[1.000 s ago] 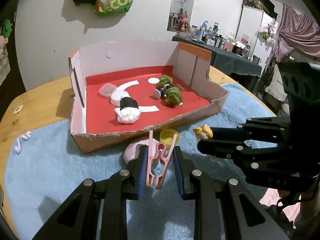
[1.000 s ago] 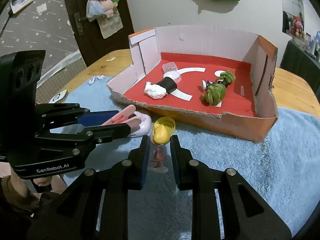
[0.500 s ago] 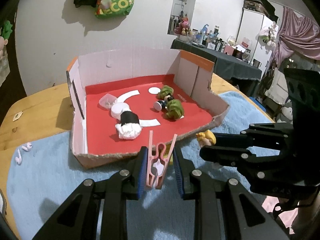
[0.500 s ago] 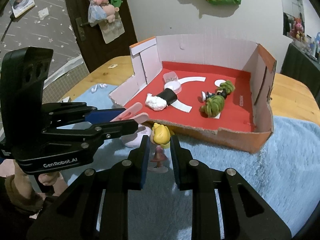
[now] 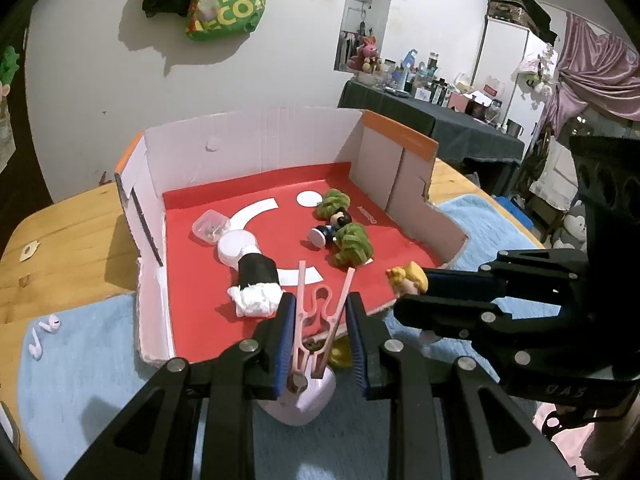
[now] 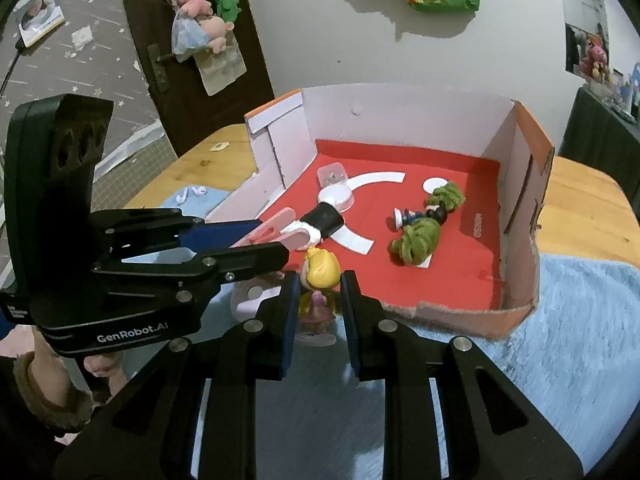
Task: Organize objects
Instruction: 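Lift and carry clothespin with left tool while right tool carries figurine over the box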
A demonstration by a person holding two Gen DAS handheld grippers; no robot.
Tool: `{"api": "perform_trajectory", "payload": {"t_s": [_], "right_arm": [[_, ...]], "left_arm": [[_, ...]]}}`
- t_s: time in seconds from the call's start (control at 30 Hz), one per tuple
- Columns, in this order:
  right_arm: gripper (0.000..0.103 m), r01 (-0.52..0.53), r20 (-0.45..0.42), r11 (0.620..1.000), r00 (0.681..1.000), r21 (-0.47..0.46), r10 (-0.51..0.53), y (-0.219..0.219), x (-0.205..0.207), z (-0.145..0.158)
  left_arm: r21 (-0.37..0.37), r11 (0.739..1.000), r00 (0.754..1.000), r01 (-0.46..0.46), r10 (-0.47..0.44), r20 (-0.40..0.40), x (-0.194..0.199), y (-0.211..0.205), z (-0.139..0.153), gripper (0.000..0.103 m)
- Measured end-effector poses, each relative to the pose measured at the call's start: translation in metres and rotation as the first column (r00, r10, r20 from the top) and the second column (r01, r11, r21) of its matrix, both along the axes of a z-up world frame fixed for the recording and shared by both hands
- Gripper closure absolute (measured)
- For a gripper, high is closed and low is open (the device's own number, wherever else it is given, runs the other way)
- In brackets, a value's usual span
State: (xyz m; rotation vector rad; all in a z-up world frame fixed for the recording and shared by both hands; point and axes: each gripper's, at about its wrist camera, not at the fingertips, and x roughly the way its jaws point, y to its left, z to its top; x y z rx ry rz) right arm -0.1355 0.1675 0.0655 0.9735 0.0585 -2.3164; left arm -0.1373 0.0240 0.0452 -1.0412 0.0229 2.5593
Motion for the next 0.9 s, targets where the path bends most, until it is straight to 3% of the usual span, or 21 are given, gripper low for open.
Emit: {"api": "perform_trajectory", "payload": {"t_s": [0.6, 0.9], "right_arm": [[0.083, 0.014, 0.004, 1.0, 1.0, -0.008, -0.014, -0.001, -0.03, 0.004], [0.083, 0.021, 0.047, 1.0, 0.999, 0.014, -0.022, -0.007, -0.05, -0.006]], "left_arm": [[0.017, 1.0, 1.0, -0.008, 0.008, 0.009, -0.025, 0.0, 0.0, 0.076], [0.018, 1.0, 0.998, 0.004, -0.006, 0.066, -0.039, 0.001, -0.012, 0.076]]}}
